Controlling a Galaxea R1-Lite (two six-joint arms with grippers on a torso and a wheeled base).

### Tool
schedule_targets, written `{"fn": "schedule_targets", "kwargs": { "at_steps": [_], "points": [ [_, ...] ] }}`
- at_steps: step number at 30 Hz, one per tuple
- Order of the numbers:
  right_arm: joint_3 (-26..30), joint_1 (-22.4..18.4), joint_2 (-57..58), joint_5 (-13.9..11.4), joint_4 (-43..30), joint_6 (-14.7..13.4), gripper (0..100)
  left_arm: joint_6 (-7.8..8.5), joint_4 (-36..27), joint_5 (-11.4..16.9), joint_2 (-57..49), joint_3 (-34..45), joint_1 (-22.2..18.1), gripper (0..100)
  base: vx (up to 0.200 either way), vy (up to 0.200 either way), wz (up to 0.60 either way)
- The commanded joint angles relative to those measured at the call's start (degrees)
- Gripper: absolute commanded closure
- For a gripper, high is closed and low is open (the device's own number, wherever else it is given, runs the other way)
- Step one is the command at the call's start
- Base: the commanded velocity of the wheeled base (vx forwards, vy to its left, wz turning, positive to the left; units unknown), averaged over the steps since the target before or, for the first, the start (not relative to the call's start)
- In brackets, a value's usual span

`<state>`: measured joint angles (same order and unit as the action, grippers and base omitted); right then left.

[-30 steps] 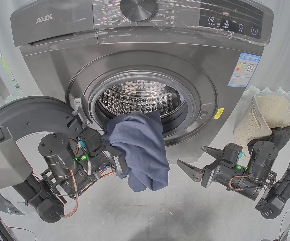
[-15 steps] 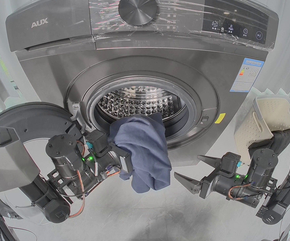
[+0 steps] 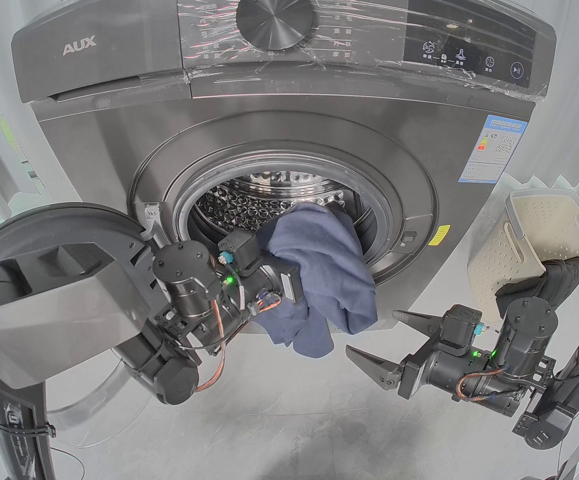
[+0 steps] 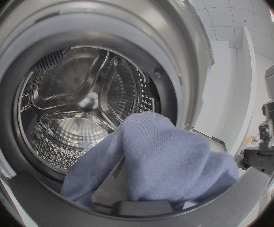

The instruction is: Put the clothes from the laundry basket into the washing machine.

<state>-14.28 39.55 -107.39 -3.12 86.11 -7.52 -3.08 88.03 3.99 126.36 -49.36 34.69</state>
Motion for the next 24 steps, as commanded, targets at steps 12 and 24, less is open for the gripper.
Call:
{"fn": "schedule_targets", "kwargs": {
  "at_steps": [12,24],
  "points": [
    [0.3,0.4,-0.3,-0.1,0.0,-0.1,0,-4.3,-17.7,-2.4,12.7,-29.5,-3.5,100,0.0,0.0,0.0],
    [0.2,0.4,-1.2,-0.2,0.1,0.0,0,-4.12,-28.8,-5.3,21.3,-51.0,-6.1,100,0.0,0.0,0.0]
  ]
}}
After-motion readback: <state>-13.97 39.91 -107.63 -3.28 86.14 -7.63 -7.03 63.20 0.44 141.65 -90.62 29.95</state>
